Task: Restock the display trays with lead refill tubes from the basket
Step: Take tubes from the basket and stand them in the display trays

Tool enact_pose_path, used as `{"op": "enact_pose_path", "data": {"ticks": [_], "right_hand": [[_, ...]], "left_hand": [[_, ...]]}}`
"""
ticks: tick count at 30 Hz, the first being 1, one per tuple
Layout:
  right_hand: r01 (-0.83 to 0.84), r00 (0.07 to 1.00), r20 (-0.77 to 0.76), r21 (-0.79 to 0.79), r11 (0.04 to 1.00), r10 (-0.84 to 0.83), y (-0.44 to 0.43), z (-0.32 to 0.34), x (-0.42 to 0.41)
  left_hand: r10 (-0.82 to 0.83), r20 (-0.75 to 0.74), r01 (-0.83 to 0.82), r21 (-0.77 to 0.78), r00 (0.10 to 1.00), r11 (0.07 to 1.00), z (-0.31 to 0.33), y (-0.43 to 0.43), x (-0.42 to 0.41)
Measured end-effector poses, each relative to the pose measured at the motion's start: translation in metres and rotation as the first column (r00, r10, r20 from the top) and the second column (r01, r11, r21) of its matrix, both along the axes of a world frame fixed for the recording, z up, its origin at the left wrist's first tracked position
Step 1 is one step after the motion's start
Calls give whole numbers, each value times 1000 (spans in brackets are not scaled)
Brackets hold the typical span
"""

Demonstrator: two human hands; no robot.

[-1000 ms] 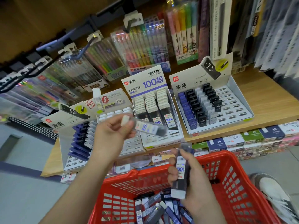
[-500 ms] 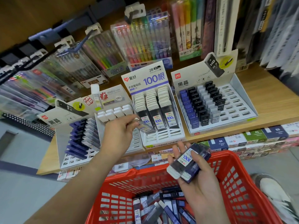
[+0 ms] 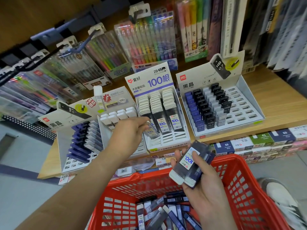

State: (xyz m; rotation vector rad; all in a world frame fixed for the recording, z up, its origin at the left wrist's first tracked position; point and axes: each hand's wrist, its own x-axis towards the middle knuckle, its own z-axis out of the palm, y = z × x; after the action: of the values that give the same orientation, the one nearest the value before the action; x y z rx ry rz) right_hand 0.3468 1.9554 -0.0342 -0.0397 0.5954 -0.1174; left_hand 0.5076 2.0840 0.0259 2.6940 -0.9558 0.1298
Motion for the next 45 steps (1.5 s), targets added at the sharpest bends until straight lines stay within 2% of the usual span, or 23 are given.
{"op": "enact_pose_path", "data": {"ticks": [5, 9, 11, 15, 19, 22, 23, 24, 25, 26, 27, 28, 29, 31, 33, 37, 40, 45], "right_hand": [[-38, 999, 13, -122, 992, 40, 3, 2, 1], [-39, 998, -46, -156, 987, 32, 3, 3, 3], [-55, 997, -57, -175, 983, 46, 4, 1, 3], [-105, 992, -87, -224, 969, 87, 5, 0, 2], [-133, 989, -90, -227, 965, 115, 6, -3, 2], [-108, 993, -73, -256, 961, 93, 6, -2, 3], [-111, 993, -74, -280, 954, 93, 6, -1, 3], [-115, 992, -77, -308, 944, 96, 7, 0, 3], [-116, 992, -77, -337, 934, 96, 7, 1, 3], [-109, 993, -75, -366, 924, 87, 6, 2, 4], [-92, 995, -72, -392, 915, 69, 6, 4, 4], [-69, 997, -66, -414, 908, 46, 6, 5, 5], [-46, 998, -57, -434, 900, 23, 6, 6, 5], [-23, 998, -58, -489, 872, -7, 7, 8, 5], [-23, 996, -83, -544, 839, -26, 8, 8, 6], [-49, 994, -106, -633, 773, -23, 11, 9, 8], [-61, 995, -96, -695, 717, -8, 15, 8, 9], [-144, 988, -147, -741, 656, 51, 15, 6, 8]], "left_hand": [[39, 77, -39, 2, 996, 999, 0, -9, 9], [213, 0, -212, -111, 977, 971, 5, -14, 14], [197, -9, -196, -127, 980, 972, 3, -14, 14], [120, 96, -107, -126, 988, 986, -2, -13, 13], [144, 137, -130, -110, 980, 985, -5, -13, 12], [235, 126, -216, -148, 964, 965, 2, -13, 4], [245, 48, -235, -159, 968, 959, 5, -13, -2], [229, -118, -248, -180, 966, 952, 9, -13, -11], [177, -363, -271, -227, 915, 935, 13, -13, -24], [84, -609, -308, -273, 789, 911, 19, -13, -39], [-4, -768, -347, -294, 640, 891, 23, -12, -53], [-57, -845, -363, -288, 531, 886, 26, -11, -65], [-85, -884, -366, -276, 461, 889, 27, -8, -75], [-102, -912, -391, -269, 398, 880, 26, -5, -86], [-103, -906, -418, -288, 411, 862, 24, -3, -89], [-33, -842, -442, -315, 538, 840, 19, 0, -90], [45, -794, -538, -368, 606, 759, 17, 2, -86], [59, -759, -623, -485, 649, 614, 20, -4, -80]]}}
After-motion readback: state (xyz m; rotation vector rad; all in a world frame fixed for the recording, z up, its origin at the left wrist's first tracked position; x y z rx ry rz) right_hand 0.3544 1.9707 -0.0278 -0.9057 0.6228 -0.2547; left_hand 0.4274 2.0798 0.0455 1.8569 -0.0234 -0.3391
